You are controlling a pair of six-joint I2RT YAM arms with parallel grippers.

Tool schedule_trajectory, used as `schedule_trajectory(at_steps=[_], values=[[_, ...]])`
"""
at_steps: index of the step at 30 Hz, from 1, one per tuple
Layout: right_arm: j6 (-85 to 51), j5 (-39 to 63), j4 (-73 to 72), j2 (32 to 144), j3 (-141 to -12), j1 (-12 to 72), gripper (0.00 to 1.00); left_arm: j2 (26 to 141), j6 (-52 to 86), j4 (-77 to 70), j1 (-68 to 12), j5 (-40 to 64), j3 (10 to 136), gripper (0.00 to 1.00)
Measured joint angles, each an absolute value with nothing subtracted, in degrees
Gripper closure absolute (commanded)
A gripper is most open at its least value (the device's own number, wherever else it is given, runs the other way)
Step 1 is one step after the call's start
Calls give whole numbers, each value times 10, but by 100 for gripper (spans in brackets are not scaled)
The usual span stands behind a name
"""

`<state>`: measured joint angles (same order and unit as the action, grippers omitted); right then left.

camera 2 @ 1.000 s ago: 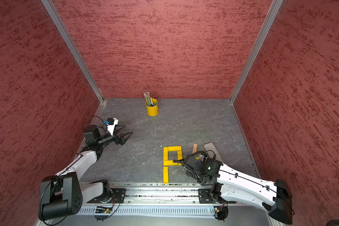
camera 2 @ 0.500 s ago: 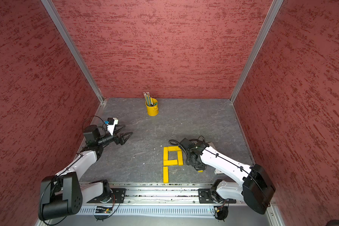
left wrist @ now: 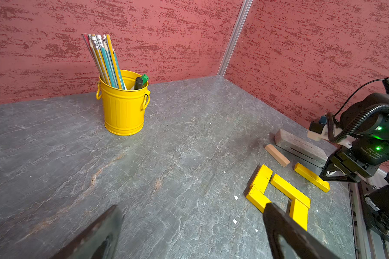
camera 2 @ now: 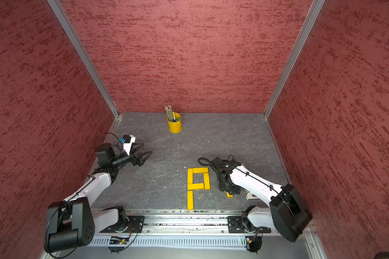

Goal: Assemble the number 8 with building blocks
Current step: Pick up the building block from the center of the board.

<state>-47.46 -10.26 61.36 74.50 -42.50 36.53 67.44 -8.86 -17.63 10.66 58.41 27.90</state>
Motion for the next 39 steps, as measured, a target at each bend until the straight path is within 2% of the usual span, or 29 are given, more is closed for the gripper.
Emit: schedule_trajectory(at_steps=[14, 17, 22, 30, 37, 39], values=[[-419, -102, 562, 802, -427, 354, 39, 674, -93, -168, 107, 584, 280, 0], [-410, -101, 557, 807, -427, 347, 42, 674, -96, -160, 108, 584, 280, 0], [-388, -89, 545, 808, -427, 323, 56, 672, -99, -152, 113, 582, 280, 0], [-363, -58, 535, 837, -425, 310, 55, 672, -99, -147, 114, 582, 280, 0], [-355, -41, 531, 836, -423, 310, 78, 670, -99, -144, 116, 582, 282, 0], [-361, -37, 525, 820, -412, 310, 81, 668, -99, -143, 116, 582, 283, 0]])
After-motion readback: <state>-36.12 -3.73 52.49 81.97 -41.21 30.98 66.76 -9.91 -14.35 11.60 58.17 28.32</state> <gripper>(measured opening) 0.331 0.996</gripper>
